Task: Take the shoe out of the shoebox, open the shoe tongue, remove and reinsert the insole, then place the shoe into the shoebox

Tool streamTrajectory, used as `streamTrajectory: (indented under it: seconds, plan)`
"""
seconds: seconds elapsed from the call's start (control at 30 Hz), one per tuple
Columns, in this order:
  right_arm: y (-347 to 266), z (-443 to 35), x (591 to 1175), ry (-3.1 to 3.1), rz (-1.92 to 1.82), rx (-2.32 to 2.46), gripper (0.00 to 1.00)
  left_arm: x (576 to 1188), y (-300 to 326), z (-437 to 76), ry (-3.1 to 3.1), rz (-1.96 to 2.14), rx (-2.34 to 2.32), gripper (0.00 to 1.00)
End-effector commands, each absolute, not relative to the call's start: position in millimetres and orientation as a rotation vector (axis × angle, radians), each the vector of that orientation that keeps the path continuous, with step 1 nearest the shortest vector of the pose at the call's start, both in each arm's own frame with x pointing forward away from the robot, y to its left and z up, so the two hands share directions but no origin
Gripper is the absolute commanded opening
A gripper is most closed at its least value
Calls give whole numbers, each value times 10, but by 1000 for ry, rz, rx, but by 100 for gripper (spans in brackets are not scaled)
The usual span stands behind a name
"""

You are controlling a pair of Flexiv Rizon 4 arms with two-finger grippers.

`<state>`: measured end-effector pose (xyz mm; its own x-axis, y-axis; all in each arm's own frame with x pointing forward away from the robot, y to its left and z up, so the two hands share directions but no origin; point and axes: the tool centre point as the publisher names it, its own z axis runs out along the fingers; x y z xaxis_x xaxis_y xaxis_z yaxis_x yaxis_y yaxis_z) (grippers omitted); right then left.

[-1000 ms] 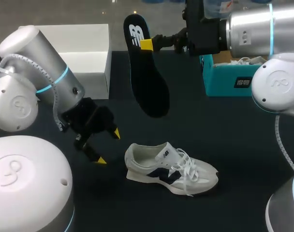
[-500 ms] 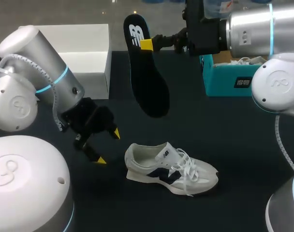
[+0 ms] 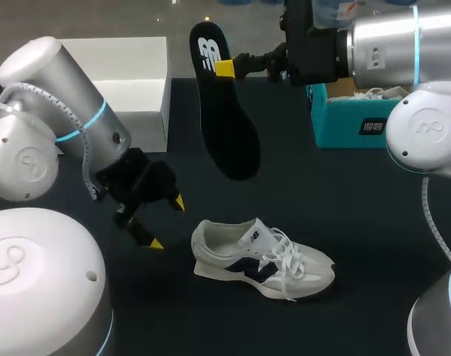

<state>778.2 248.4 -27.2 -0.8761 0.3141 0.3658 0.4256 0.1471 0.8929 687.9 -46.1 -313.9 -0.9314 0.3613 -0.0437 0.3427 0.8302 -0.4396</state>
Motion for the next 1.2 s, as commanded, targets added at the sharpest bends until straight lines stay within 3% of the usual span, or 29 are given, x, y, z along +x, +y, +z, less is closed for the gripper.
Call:
streamTrajectory:
  seconds: [0.03,0.43,1.2]
  plan:
    - [2504,-276,7776,-2310,-1848,-752,0,6864,-476,-3102,-2978,669,-552,100]
    - [2504,-276,7776,-2310,-1848,-752,0,6864,-476,-3102,-2978,669,-552,100]
    - [1702,198,7881,-2212,-1774,-766,0,6864,-476,-3102,-2978,669,-552,100]
